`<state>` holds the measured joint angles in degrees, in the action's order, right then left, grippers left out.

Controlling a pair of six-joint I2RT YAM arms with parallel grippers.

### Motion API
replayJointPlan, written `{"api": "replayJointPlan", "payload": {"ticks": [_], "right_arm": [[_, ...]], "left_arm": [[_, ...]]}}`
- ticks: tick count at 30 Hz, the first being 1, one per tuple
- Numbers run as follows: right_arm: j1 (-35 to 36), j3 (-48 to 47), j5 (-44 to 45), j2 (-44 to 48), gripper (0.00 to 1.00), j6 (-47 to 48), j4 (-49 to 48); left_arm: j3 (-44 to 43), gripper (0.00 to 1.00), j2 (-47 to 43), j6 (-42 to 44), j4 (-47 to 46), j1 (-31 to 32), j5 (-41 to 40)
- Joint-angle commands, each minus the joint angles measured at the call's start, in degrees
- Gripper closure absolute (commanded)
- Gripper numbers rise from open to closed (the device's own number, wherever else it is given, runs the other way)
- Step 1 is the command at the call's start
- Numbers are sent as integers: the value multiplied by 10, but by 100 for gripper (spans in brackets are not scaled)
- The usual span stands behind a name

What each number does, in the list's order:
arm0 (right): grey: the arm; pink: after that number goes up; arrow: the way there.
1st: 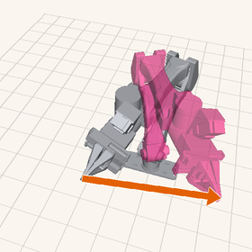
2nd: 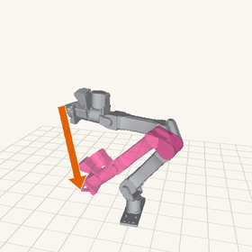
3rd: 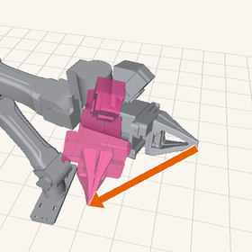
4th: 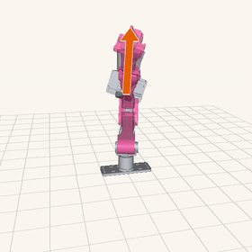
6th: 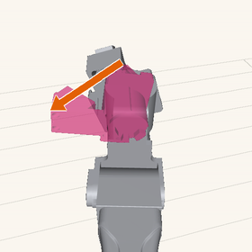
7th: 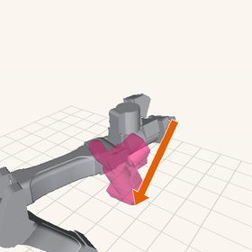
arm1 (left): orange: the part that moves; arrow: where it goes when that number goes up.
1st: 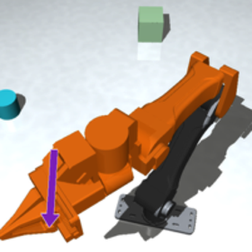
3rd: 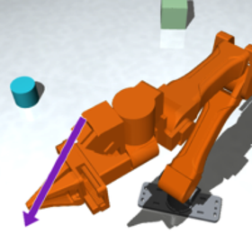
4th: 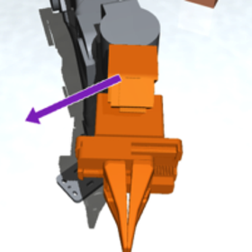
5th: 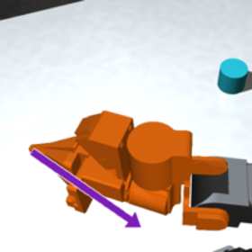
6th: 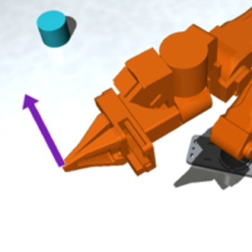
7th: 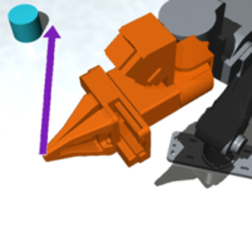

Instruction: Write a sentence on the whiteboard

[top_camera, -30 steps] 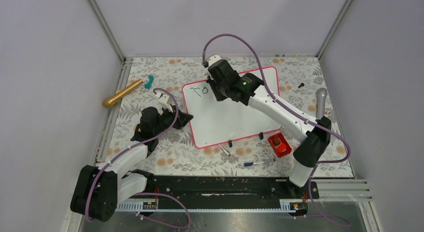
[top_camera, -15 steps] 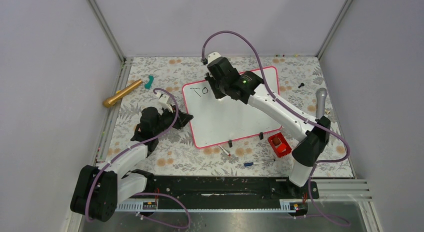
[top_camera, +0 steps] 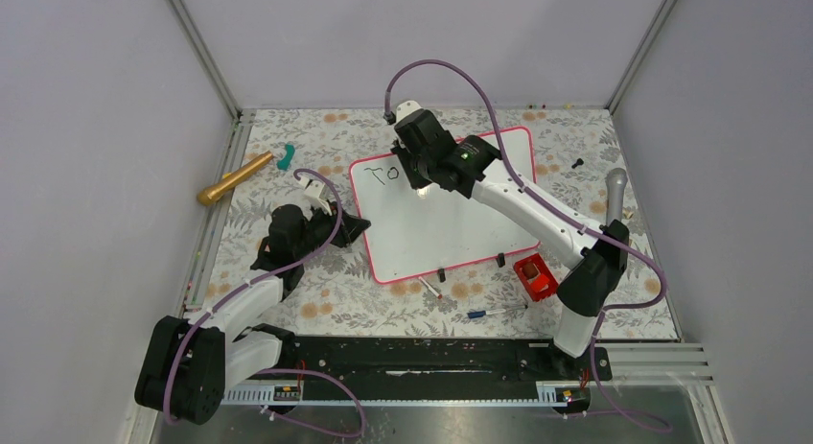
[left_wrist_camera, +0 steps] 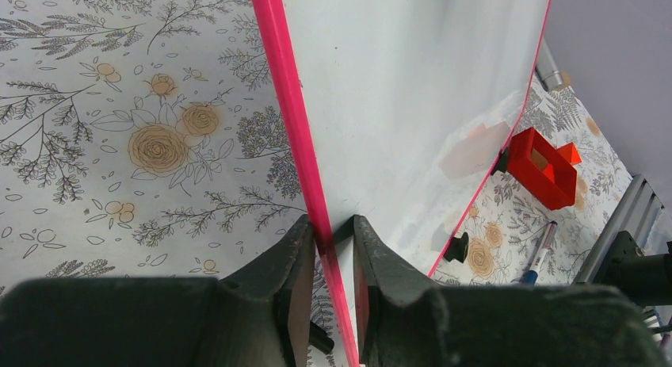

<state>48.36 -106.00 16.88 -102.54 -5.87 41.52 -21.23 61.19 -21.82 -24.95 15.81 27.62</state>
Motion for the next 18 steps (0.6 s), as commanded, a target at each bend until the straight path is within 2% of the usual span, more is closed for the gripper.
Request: {"api": "replayJointPlan", "payload": {"ticks": [1, 18], "right_arm": [[-3, -19, 0, -6, 100, 2, -1], [-3, 5, -30, 3, 100, 5, 13]], "left_arm": [[-7, 100, -5, 28, -16, 8, 2], [-7, 100, -6, 28, -15, 8, 2]]}}
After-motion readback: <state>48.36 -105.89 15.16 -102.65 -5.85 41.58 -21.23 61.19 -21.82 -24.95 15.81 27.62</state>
